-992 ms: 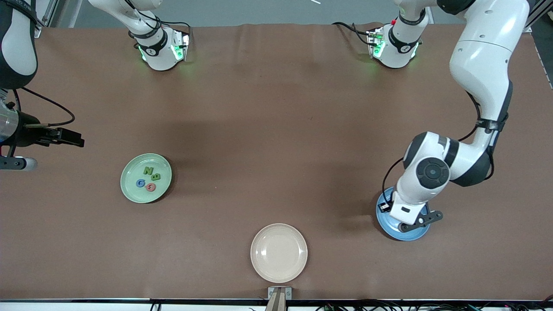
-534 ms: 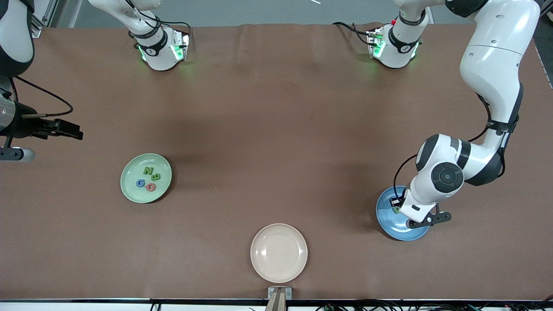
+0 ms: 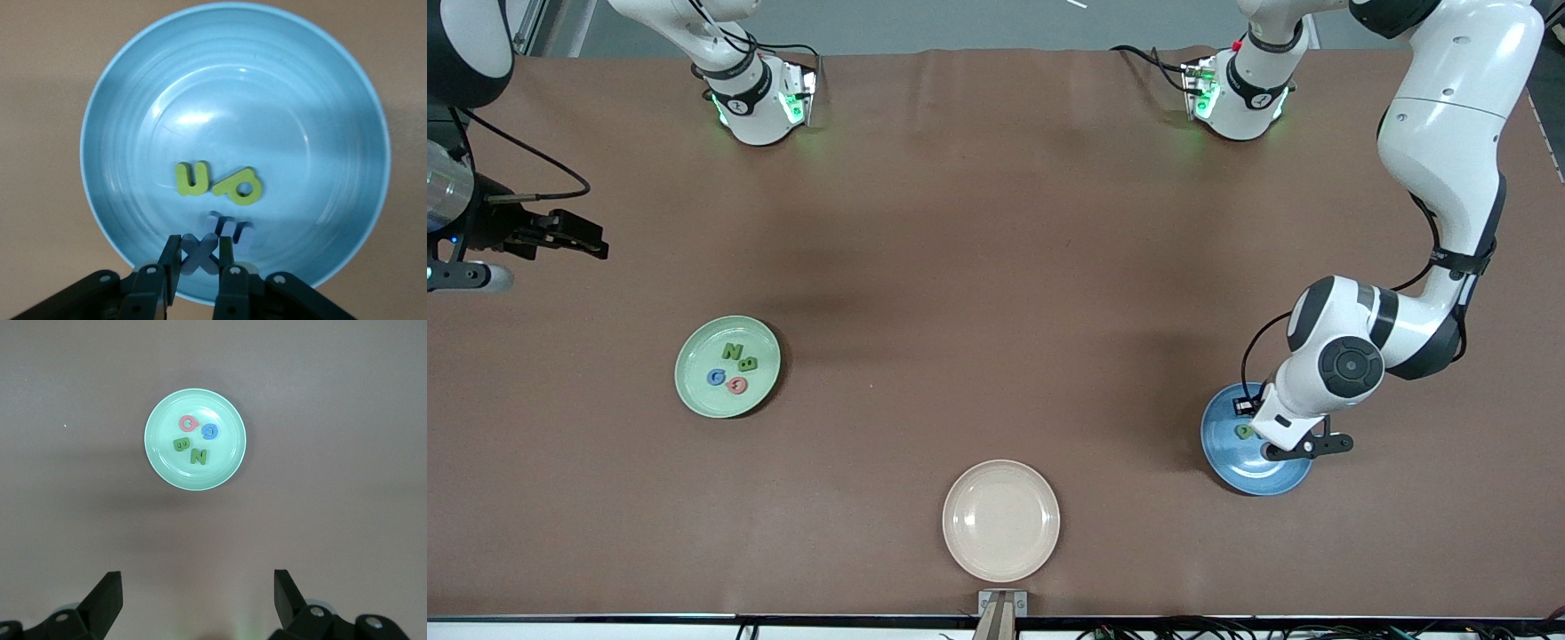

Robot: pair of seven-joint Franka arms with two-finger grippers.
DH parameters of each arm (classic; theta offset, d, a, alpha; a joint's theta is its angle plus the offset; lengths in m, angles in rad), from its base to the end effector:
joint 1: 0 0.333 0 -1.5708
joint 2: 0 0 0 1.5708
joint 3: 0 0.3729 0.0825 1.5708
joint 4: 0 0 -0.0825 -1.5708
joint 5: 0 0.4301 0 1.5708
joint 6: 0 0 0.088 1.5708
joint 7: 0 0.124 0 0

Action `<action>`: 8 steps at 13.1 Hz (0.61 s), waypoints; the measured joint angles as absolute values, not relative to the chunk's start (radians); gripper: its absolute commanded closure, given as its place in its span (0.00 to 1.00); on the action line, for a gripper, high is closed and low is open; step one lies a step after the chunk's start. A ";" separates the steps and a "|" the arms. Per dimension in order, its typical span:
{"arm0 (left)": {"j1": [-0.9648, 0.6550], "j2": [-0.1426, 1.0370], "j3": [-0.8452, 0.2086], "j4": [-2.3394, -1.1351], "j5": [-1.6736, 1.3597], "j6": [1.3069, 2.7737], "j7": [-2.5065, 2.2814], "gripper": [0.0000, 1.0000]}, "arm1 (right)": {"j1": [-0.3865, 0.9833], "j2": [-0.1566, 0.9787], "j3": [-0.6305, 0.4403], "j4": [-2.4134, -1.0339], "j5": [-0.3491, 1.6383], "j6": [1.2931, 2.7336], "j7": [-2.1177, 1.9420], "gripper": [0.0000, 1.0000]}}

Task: Sort upper and lower case letters into plates
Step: 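Lower the blue x into the blue plate with the left gripper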

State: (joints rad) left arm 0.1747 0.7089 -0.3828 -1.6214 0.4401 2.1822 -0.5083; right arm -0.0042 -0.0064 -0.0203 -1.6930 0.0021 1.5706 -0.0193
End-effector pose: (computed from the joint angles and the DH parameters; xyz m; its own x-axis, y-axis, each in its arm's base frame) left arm 0.7445 -0.0973 0.2196 0.9939 0.1053 -0.0331 0.1006 -0.9875 -0.1214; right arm 0.5897 -0.0142 0.6053 0.9933 -0.0050 -0.1157 -0.0056 -1.0000 -0.0045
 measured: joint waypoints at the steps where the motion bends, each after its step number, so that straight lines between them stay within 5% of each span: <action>1: 0.181 0.709 -0.383 -1.623 0.440 2.183 -0.493 1.00 | -0.004 -0.020 -0.020 -1.703 0.002 1.572 -0.019 0.00; 8: 0.185 0.714 -0.385 -1.630 0.440 2.189 -0.487 0.85 | -0.004 -0.076 -0.021 -1.714 0.002 1.574 -0.019 0.00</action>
